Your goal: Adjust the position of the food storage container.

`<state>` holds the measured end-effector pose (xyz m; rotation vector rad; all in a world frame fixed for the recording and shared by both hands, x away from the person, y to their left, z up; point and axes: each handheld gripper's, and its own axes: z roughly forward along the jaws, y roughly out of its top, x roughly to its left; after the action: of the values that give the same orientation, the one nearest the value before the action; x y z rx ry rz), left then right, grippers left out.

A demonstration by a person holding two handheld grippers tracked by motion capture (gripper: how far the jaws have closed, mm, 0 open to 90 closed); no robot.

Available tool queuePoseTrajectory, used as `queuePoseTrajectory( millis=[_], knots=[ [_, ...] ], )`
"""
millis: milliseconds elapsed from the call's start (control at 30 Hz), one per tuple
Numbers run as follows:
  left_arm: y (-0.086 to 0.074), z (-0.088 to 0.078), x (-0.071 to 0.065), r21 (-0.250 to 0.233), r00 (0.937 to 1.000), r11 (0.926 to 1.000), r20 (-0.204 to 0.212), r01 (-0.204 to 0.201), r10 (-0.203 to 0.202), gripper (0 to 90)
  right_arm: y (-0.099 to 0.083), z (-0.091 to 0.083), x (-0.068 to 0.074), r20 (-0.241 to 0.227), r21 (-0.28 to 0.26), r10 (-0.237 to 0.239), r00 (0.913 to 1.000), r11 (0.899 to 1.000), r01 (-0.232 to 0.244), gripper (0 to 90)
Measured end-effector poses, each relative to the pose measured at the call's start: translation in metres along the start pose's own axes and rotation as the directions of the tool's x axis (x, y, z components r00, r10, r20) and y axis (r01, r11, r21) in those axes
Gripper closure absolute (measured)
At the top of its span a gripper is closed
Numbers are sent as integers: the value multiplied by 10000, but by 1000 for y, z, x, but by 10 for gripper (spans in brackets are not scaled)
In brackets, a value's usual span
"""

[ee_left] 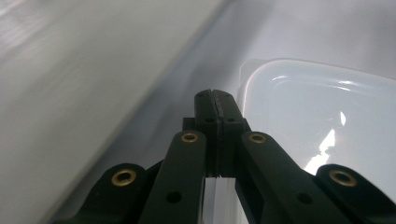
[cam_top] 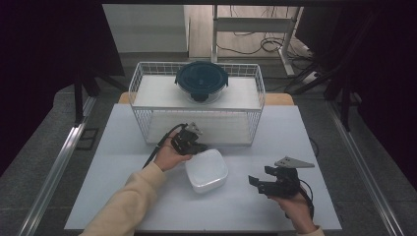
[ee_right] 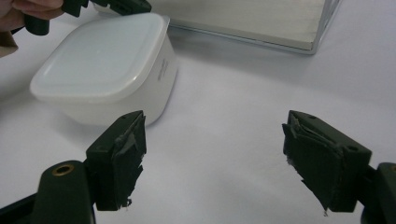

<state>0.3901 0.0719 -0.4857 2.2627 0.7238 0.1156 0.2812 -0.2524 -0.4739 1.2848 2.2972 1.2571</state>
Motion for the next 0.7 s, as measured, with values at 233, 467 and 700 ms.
queuePoseTrajectory(
  millis=[233,467,700],
  knots=[
    [11,7,-22,498,9896,9912,823,-1224,1181,900,0,0,0,-47,-5,-2,10000,10000,2,211],
    [19,17,-42,602,9744,9814,1445,-1822,1720,900,0,-1,-2,-83,-34,84,9999,10000,-85,211],
    [19,5,-38,294,9829,9876,1061,-1545,1506,900,0,-3,-3,-43,-76,138,9999,9999,-139,211]
  ],
)
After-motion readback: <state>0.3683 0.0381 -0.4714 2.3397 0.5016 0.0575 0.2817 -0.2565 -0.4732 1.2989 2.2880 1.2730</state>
